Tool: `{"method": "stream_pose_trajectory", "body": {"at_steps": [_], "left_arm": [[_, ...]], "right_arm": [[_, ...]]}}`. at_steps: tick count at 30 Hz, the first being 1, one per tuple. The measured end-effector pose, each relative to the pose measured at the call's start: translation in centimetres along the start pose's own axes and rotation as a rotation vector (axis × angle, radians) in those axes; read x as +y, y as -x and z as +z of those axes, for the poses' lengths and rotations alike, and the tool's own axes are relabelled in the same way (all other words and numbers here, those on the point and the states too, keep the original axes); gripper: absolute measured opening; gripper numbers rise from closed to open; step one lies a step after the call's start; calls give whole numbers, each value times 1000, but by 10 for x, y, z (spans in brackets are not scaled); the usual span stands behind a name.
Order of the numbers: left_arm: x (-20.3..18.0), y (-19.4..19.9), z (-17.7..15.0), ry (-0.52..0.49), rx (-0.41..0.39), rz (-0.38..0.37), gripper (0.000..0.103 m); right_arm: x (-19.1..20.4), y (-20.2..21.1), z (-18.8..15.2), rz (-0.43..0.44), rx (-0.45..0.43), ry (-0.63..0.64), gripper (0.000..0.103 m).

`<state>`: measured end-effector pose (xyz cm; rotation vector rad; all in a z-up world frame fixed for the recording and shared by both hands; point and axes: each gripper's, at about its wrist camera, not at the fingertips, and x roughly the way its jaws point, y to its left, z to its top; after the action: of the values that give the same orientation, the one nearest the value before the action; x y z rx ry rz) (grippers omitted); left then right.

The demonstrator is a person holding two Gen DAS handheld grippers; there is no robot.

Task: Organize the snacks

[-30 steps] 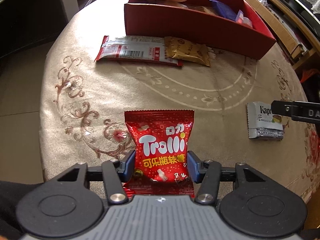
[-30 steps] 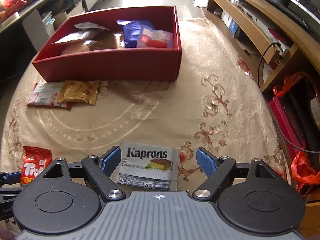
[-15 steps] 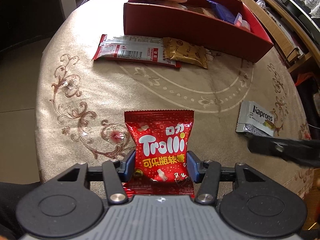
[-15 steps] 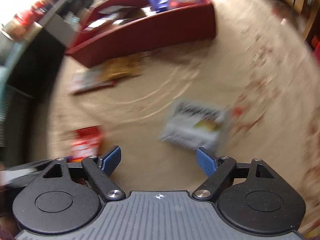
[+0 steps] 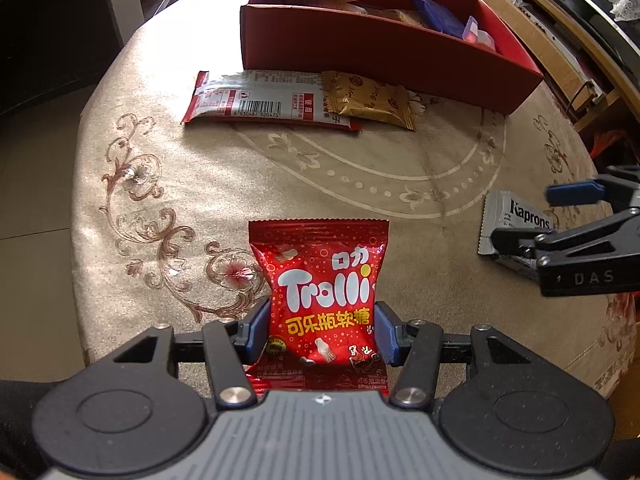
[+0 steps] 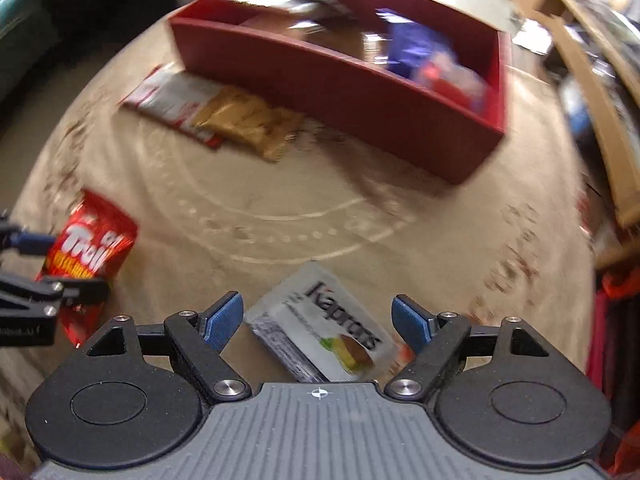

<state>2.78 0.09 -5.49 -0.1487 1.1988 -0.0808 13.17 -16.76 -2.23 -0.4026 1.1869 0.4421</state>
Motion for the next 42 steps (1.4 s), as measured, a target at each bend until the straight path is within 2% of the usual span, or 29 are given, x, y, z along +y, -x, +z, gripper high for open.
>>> {"method": "stream_pose_trajectory", "body": {"at_steps": [2,6,10,13,16,21,25,27,30,32,34,37,42], "left_arm": [[0,-1,0,1,2,-1,50],[2,-2,1,16,9,-11,50],[1,-2,1,8,7,-5,50],[-2,-2,1,-5,4,4,50],[-2,-2,0,-10,-7,9,52],[-2,-2,0,-35,-20,30,54],[-10,-3,-3,-92,-32,68,55],[-13,-3,-5,-114,-38,85,55],[-11,-1,-4,-100,-40,88,52],[-8,0,-3,-85,-37,80,50],[-7,1,-4,-81,-34,77,49],[-7,3,-4,-75,-31,66,48],[-6,11,-2,-67,-57,47,47]], "right_arm": [[2,-7,-1,45,23,37,88],[10,-18,-13,27,86,36,86],[22,-6,-27,18,63,31,83],[24,-9,-28,-34,66,-33,84],[20,-11,-22,-44,50,-94,83],[14,-16,-19,-93,38,-149,94],[-5,-25,-25,-23,75,-254,103],[-1,-24,-26,-39,67,-236,103],[8,-14,-27,-42,45,-211,89],[20,-5,-28,-51,22,-191,66],[27,-2,-29,-32,23,-195,66],[41,2,-29,-73,11,-158,66],[49,17,-28,-69,-28,-175,66]]}}
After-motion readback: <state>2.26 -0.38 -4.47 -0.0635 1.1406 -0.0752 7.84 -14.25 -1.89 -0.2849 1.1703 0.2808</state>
